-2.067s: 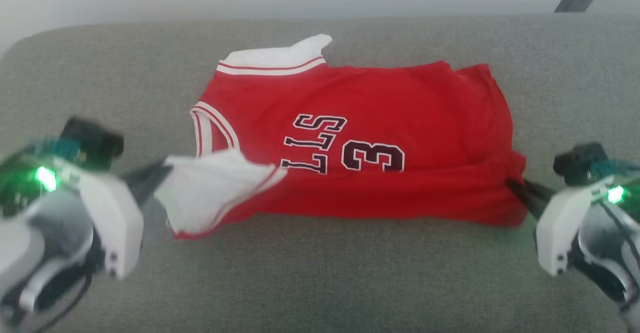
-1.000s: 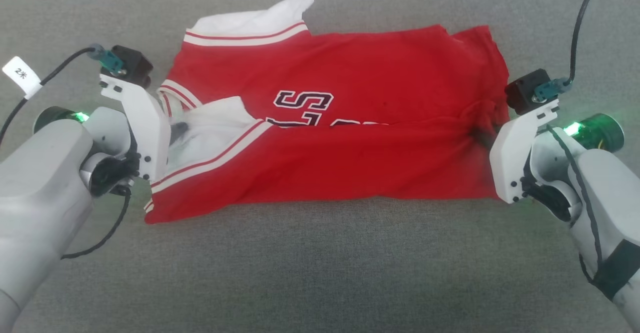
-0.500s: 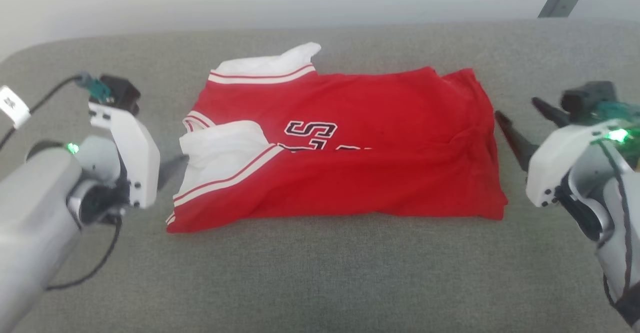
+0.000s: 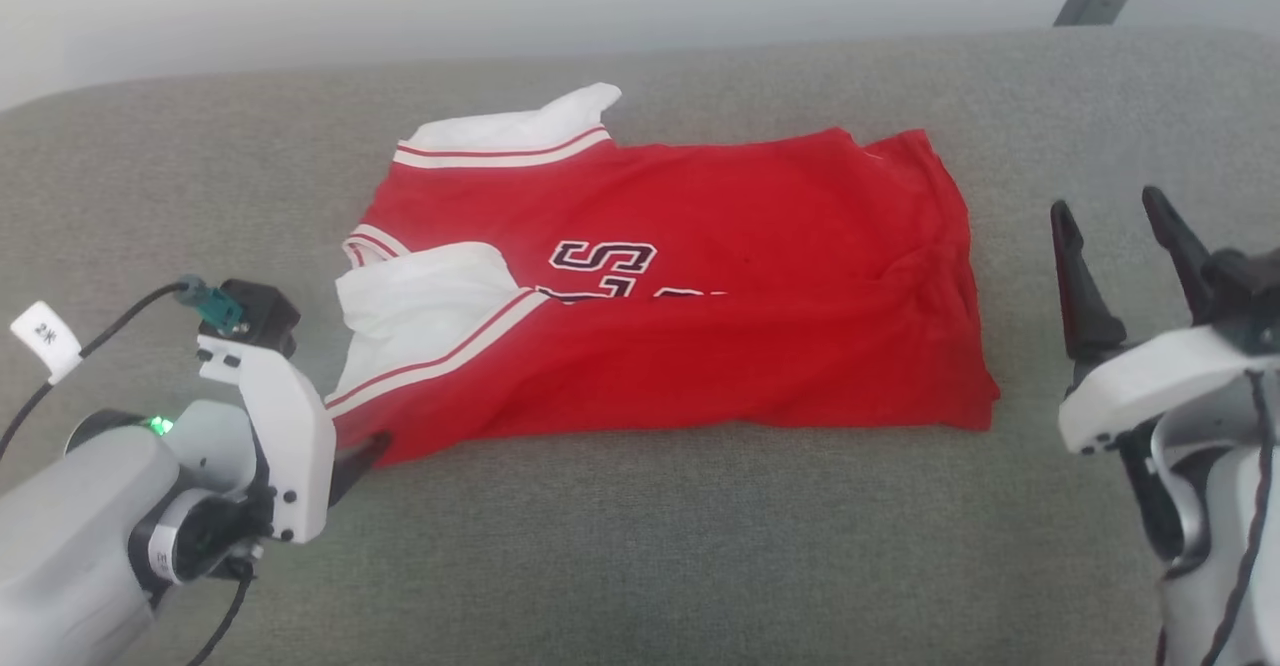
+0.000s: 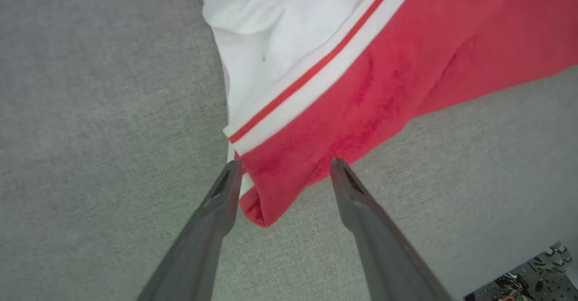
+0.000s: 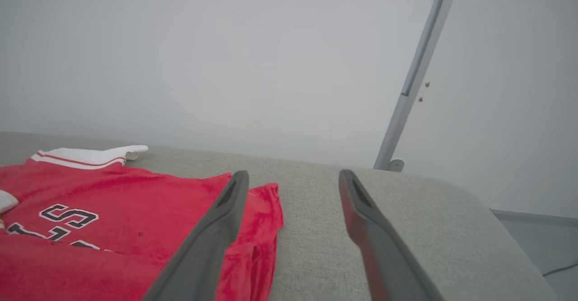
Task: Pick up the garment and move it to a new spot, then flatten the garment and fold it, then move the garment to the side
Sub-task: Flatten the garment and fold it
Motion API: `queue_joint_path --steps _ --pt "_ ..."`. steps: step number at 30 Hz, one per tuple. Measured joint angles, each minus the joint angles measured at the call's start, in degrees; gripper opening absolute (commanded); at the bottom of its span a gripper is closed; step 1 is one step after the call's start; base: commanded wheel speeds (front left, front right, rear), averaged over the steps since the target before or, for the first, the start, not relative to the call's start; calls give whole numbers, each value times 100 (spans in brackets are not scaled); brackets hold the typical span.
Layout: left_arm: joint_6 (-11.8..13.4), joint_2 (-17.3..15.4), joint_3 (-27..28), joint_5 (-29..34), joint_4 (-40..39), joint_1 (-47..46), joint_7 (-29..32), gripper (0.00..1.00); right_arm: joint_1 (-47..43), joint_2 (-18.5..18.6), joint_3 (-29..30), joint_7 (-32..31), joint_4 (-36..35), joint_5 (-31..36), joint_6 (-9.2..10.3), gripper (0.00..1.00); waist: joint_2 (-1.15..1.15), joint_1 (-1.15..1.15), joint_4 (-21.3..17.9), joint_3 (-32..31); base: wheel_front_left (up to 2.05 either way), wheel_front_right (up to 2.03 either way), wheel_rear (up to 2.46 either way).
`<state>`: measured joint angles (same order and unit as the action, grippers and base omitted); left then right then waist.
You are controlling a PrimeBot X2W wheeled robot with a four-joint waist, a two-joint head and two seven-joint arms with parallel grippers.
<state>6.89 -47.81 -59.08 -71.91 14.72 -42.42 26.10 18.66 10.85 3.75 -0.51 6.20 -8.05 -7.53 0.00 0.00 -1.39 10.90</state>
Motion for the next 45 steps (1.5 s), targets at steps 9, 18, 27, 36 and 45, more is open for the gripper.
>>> queue_joint_path --steps 9,18,27,36,45 --pt "204 79 80 -188 331 231 -175 100 -545 -441 91 -240 -460 199 0 100 0 0 -193 273 0 0 0" --pt "-313 341 113 -231 1002 85 -226 0 -651 -391 -57 -1402 -380 -253 2 100 0 0 -247 453 0 0 0" --pt "-619 672 42 -170 1323 -122 -260 0 -333 5 -249 -3159 132 -738 3 100 0 0 -4 483 0 0 0" --pt "-793 905 -20 -66 1511 -260 -309 0 48 350 -606 -4365 621 -1025 5 0 0 0 231 552 0 0 0" --pt "-899 1025 -43 -38 1696 -325 -333 0 160 511 -754 -4663 592 -1332 -1 0 0 0 332 511 0 0 0"
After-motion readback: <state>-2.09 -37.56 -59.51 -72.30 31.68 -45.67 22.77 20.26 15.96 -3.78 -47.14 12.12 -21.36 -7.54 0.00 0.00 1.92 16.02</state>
